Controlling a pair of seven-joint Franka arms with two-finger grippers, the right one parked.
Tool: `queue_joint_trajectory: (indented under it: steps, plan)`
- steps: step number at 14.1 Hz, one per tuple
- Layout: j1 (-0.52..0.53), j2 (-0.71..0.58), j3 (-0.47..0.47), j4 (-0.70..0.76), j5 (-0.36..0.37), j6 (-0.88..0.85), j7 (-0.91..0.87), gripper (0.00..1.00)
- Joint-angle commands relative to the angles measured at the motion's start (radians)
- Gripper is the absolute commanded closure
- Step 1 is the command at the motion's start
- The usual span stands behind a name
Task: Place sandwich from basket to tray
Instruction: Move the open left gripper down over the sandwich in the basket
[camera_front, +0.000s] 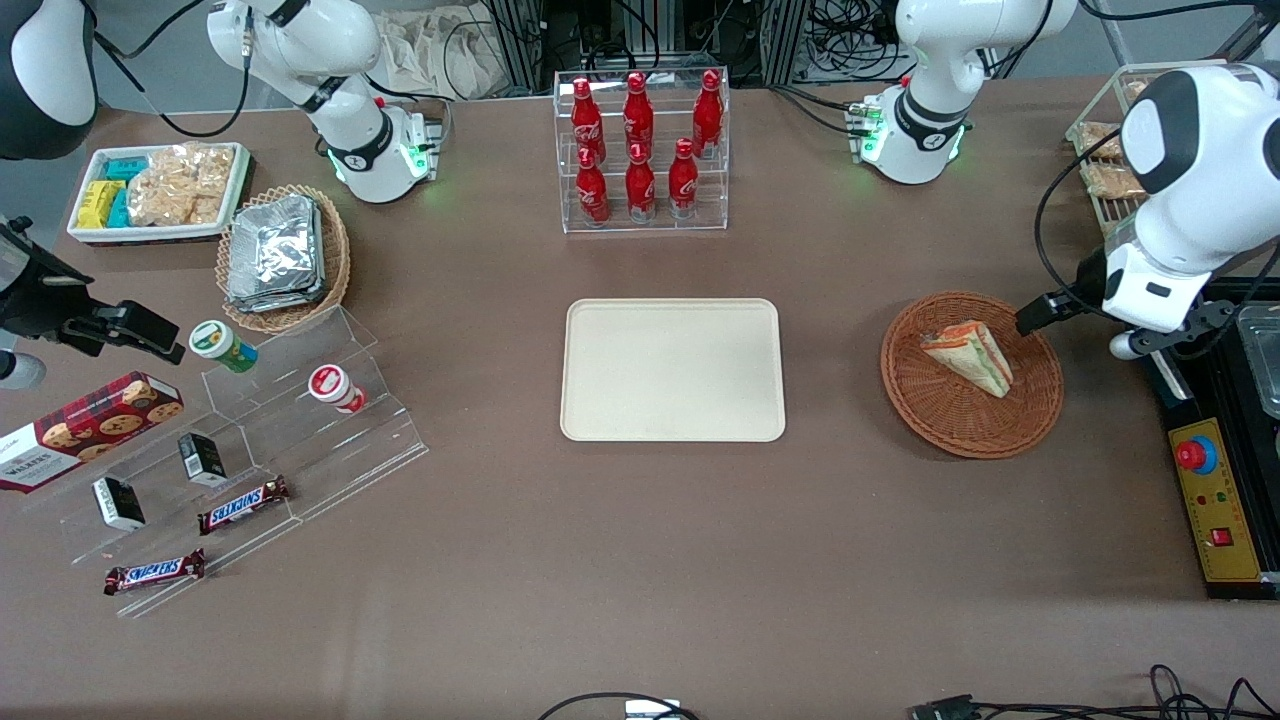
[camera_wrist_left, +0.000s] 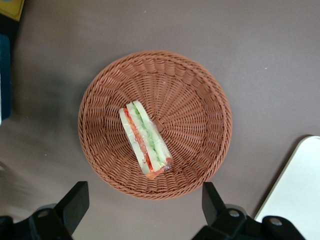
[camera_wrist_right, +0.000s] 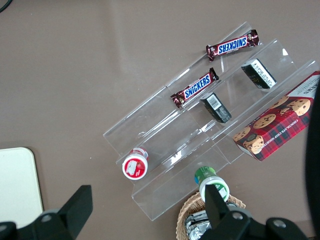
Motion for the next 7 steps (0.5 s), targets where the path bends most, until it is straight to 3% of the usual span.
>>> queue_joint_trajectory:
  steps: [1,7]
  plan:
    - [0.002,-0.037,-0.005,-0.076,0.010,0.064,-0.074,0.00]
    - [0.002,-0.008,-0.006,-0.225,0.009,0.314,-0.147,0.00]
